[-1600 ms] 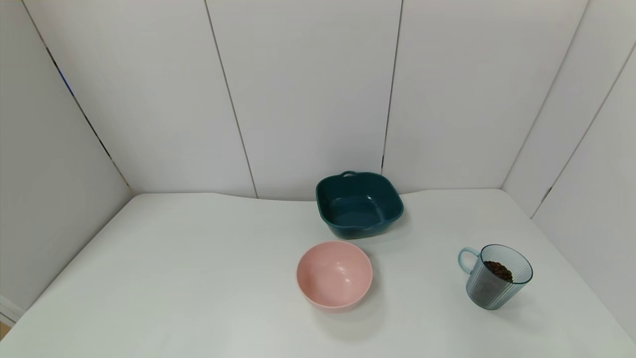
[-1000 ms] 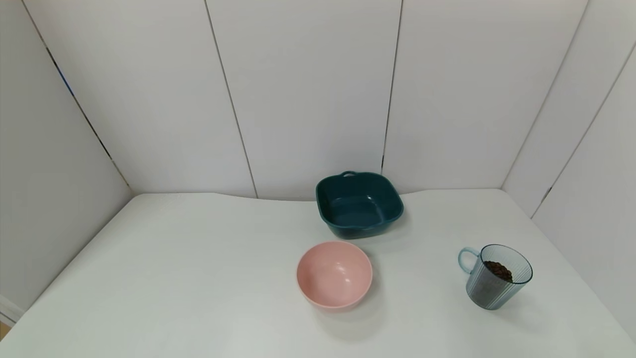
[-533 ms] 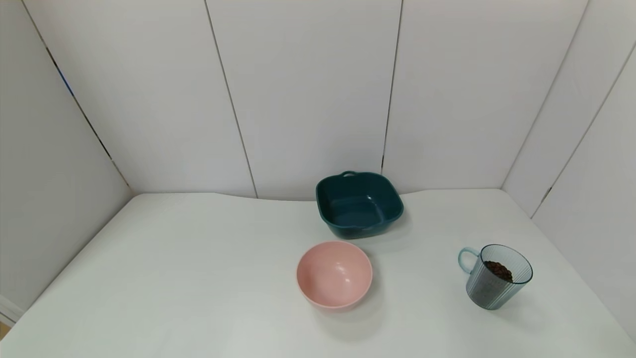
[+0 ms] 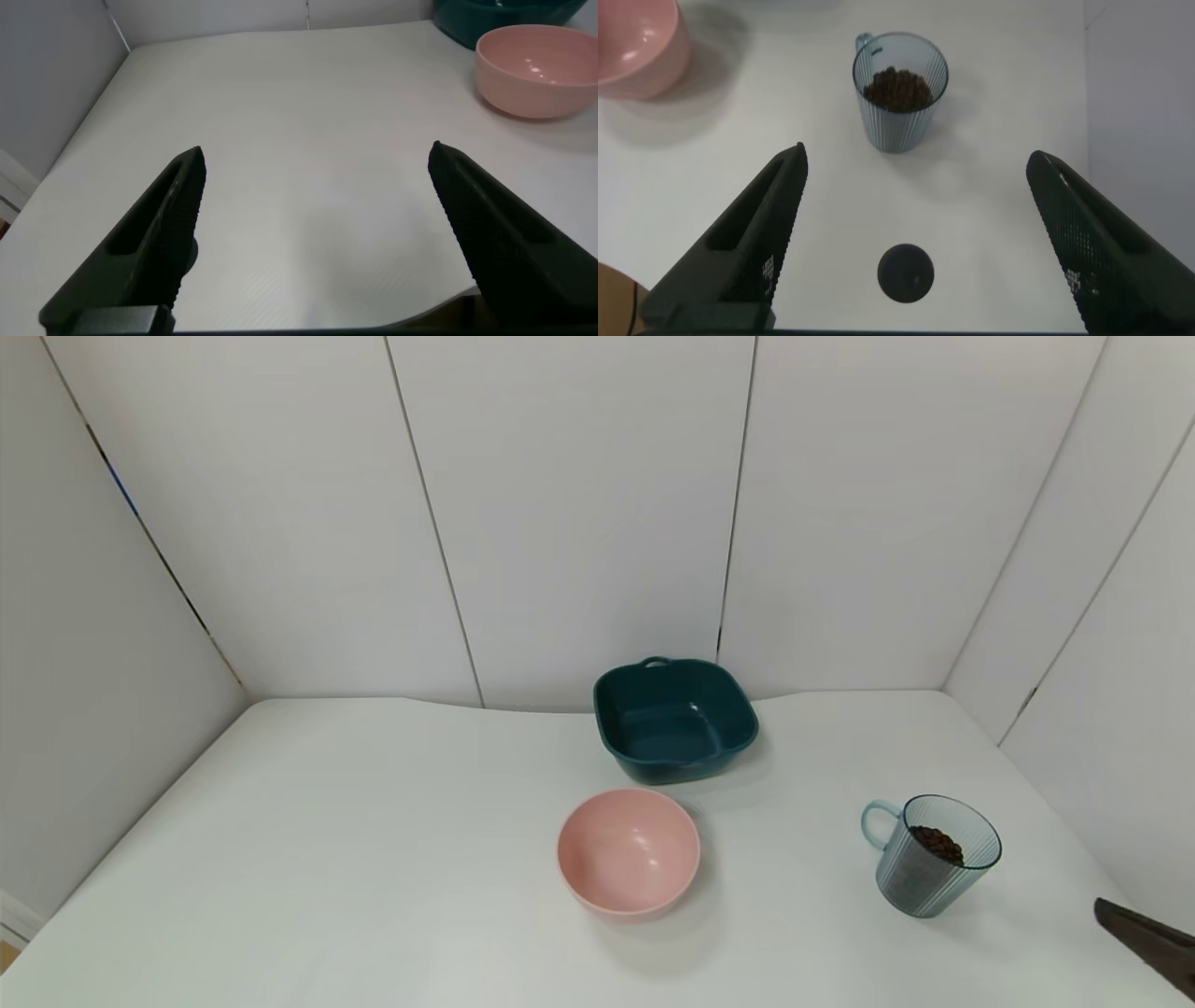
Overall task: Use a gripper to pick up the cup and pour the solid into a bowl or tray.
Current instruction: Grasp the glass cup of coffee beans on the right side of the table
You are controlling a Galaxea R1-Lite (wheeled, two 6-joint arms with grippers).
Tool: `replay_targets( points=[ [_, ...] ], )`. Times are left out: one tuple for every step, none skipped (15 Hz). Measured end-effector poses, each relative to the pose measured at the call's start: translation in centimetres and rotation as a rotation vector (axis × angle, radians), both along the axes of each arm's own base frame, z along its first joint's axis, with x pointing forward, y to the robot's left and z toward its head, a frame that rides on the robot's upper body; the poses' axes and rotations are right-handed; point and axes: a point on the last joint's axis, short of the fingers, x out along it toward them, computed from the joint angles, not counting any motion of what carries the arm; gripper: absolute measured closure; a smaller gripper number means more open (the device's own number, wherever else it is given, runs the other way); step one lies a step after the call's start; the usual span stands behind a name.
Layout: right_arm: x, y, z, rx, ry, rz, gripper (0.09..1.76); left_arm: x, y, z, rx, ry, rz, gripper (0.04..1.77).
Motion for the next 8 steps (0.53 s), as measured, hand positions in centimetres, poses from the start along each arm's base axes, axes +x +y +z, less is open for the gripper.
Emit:
replay_targets(
  points=[
    [0.8,0.2,-0.7,-0.005,0.054,0.012,0.14,0.0,0.0,0.0,0.0,0.0,0.001,0.09],
    [1.6,0.4,-1.4,-0.007,0.106,0.029,0.14,0.0,0.0,0.0,0.0,0.0,0.0,0.09],
    [2.3,0.5,-2.1,-0.007,0.146,0.04,0.14,0.0,0.0,0.0,0.0,0.0,0.001,0.09],
    [3.1,0.6,-2.7,-0.008,0.167,0.044,0.14,0.0,0.0,0.0,0.0,0.0,0.0,0.09],
    [3.8,0.7,-3.4,-0.008,0.179,0.045,0.14,0.0,0.0,0.0,0.0,0.0,0.0,0.09],
    [4.5,0.8,-4.1,-0.007,0.184,0.043,0.14,0.0,0.0,0.0,0.0,0.0,0.0,0.09],
    [5.2,0.8,-4.8,-0.007,0.188,0.041,0.14,0.0,0.0,0.0,0.0,0.0,0.0,0.09],
    [5.9,0.9,-5.6,-0.008,0.194,0.041,0.14,0.0,0.0,0.0,0.0,0.0,0.0,0.09]
  ],
)
